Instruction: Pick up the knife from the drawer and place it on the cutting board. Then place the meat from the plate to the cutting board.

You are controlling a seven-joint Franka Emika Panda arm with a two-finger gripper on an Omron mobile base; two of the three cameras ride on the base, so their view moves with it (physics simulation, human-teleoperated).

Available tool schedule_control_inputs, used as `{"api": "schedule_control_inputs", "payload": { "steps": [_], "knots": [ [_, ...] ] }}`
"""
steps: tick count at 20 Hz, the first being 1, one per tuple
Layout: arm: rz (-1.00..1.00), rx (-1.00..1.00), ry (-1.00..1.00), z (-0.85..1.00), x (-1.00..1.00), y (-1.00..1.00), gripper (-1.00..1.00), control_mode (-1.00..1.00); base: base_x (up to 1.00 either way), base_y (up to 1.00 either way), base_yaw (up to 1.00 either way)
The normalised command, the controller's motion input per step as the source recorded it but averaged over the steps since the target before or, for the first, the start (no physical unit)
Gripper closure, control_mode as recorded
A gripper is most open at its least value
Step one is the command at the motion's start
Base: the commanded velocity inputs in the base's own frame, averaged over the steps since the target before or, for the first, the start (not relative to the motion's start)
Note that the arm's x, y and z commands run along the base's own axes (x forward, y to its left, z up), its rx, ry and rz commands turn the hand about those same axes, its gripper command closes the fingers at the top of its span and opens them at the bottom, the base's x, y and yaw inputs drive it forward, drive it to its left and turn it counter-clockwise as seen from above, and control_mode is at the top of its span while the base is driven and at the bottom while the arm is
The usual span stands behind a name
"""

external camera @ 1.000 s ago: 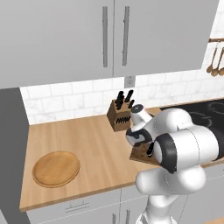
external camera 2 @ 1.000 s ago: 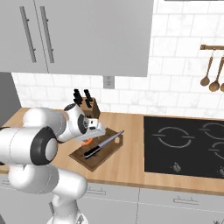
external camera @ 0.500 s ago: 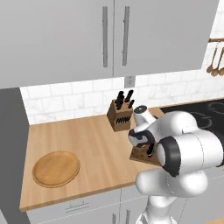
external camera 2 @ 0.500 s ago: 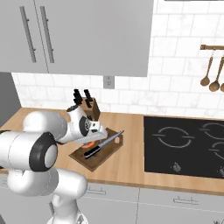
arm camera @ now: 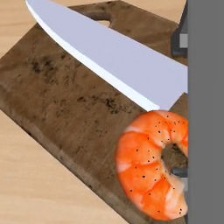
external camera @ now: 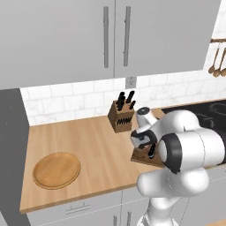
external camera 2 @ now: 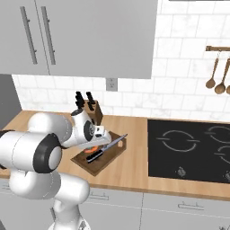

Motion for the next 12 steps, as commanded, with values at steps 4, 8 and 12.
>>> {"api": "schedule_control_inputs", "payload": {
  "steps": [4, 8, 12],
  "knots": [
    [0.00, -0.03, 0.01, -0.39, 0.08, 0.11, -1.00, -1.00, 0.00, 0.00, 0.00],
    [0.00, -0.02, 0.01, -0.35, 0.00, 0.00, -1.00, -1.00, 0.00, 0.00, 0.00],
    [0.00, 0.00, 0.01, -0.26, 0.00, 0.00, -1.00, -1.00, 0.00, 0.00, 0.00]
  ]
}}
